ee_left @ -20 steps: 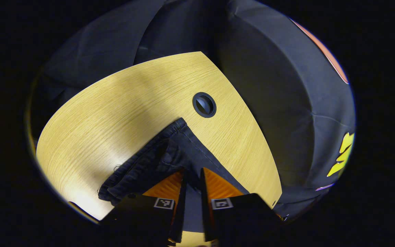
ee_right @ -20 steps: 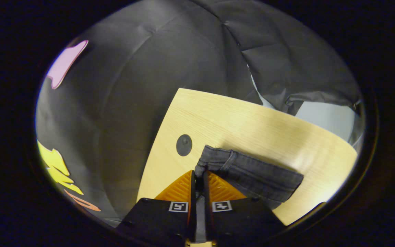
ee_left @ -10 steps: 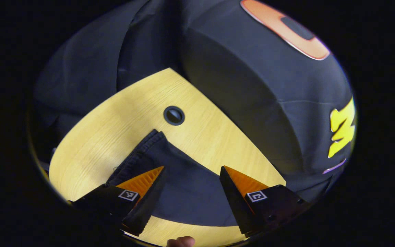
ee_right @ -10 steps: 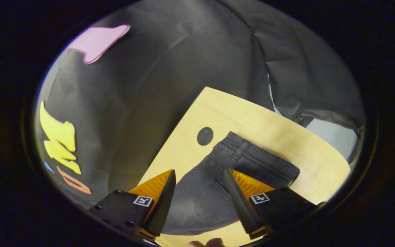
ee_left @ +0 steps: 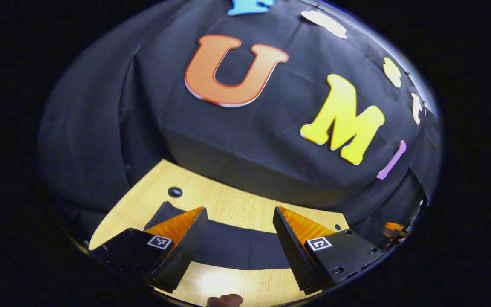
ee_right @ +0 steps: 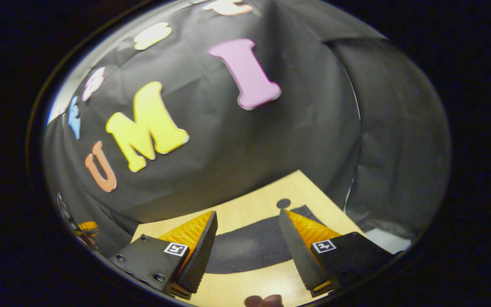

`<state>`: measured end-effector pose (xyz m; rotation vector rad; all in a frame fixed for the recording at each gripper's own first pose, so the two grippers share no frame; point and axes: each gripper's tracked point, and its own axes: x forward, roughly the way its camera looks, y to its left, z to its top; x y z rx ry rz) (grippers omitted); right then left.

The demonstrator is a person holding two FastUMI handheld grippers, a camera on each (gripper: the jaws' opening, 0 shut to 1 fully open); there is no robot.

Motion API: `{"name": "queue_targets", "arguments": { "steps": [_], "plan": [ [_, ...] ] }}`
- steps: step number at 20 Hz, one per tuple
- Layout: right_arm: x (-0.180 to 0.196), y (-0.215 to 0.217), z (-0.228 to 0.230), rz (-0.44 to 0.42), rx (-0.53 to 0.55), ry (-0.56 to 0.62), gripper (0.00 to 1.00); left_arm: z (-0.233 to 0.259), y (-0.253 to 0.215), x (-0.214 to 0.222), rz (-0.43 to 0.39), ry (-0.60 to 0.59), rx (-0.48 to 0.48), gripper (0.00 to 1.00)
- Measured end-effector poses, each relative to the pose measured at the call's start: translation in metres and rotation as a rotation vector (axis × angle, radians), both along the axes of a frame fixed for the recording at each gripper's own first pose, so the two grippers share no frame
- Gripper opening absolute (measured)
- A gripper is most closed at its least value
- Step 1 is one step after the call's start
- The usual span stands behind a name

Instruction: Grasp the waist and the cuffs of the jeans and fold them to make the two legs overlap; first hold the waist and fold one-third of the jeans toward the cuffs, then hold the cuffs and fold the remaining one-third in the same direction to finish folding.

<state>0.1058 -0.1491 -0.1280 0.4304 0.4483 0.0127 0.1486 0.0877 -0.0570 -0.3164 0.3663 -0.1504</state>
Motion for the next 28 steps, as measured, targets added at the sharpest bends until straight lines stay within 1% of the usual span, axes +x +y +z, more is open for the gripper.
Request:
{"name": "queue_targets", "arguments": {
  "steps": [1,3,4,5,6,7,8,9,10,11,12,14,15,16,18,19,20,21,22,23,25,28],
  "plan": [
    [-0.014,0.006,0.003,0.015,-0.057,-0.026,0.97,0.008,-0.011,-0.016,0.002,-0.046,0.008,0.99],
    [-0.044,0.011,0.008,0.014,-0.172,-0.047,0.93,0.012,-0.025,-0.046,0.039,-0.106,0.034,0.98],
    [-0.057,0.015,0.011,0.013,-0.191,-0.050,0.89,0.010,-0.033,-0.060,0.051,-0.124,0.056,0.98],
    [-0.072,0.022,0.013,0.018,-0.200,-0.051,0.89,0.009,-0.043,-0.071,0.055,-0.139,0.080,0.98],
    [-0.084,0.028,0.011,0.013,-0.196,-0.046,0.97,0.007,-0.052,-0.081,0.056,-0.151,0.102,0.98],
    [-0.094,0.033,0.004,0.019,-0.206,-0.036,0.93,0.006,-0.062,-0.089,0.050,-0.160,0.119,0.98],
    [-0.104,0.035,-0.002,0.012,-0.221,-0.024,0.93,0.004,-0.078,-0.089,0.040,-0.163,0.125,0.98],
    [-0.114,0.038,-0.009,0.014,-0.235,-0.015,0.89,0.002,-0.093,-0.083,0.026,-0.166,0.120,1.00],
    [-0.121,0.040,-0.013,0.019,-0.241,-0.006,0.93,0.000,-0.103,-0.085,0.007,-0.163,0.121,0.98],
    [-0.127,0.040,-0.019,0.022,-0.246,0.005,0.89,-0.002,-0.112,-0.087,-0.011,-0.155,0.129,0.98],
    [-0.132,0.039,-0.023,0.019,-0.247,0.012,0.93,-0.002,-0.119,-0.087,-0.029,-0.155,0.141,0.98],
    [-0.136,0.029,-0.032,0.004,-0.253,0.029,0.93,0.003,-0.129,-0.087,-0.048,-0.171,0.156,0.99],
    [-0.136,0.023,-0.036,-0.006,-0.251,0.035,0.93,0.006,-0.134,-0.085,-0.053,-0.180,0.161,1.00],
    [-0.135,0.017,-0.038,-0.014,-0.251,0.035,0.93,0.008,-0.140,-0.085,-0.057,-0.182,0.167,0.98],
    [-0.129,0.004,-0.047,-0.029,-0.249,0.039,0.93,0.011,-0.148,-0.084,-0.058,-0.188,0.189,0.99],
    [-0.123,-0.003,-0.053,-0.038,-0.242,0.041,0.93,0.014,-0.154,-0.083,-0.062,-0.190,0.200,0.99],
    [-0.115,-0.011,-0.061,-0.045,-0.234,0.041,0.89,0.016,-0.160,-0.083,-0.068,-0.189,0.209,0.98],
    [-0.104,-0.020,-0.072,-0.055,-0.228,0.044,0.89,0.017,-0.164,-0.083,-0.070,-0.187,0.212,0.98],
    [-0.091,-0.031,-0.086,-0.066,-0.224,0.049,0.89,0.018,-0.168,-0.081,-0.069,-0.182,0.217,0.98],
    [-0.077,-0.044,-0.104,-0.085,-0.223,0.062,0.93,0.018,-0.174,-0.079,-0.061,-0.172,0.227,0.98],
    [-0.049,-0.066,-0.143,-0.119,-0.204,0.100,0.93,0.018,-0.180,-0.078,-0.043,-0.144,0.251,0.98],
    [-0.011,-0.088,-0.192,-0.161,-0.122,0.152,0.94,0.021,-0.193,-0.079,-0.015,-0.127,0.257,0.98]
  ]
}}
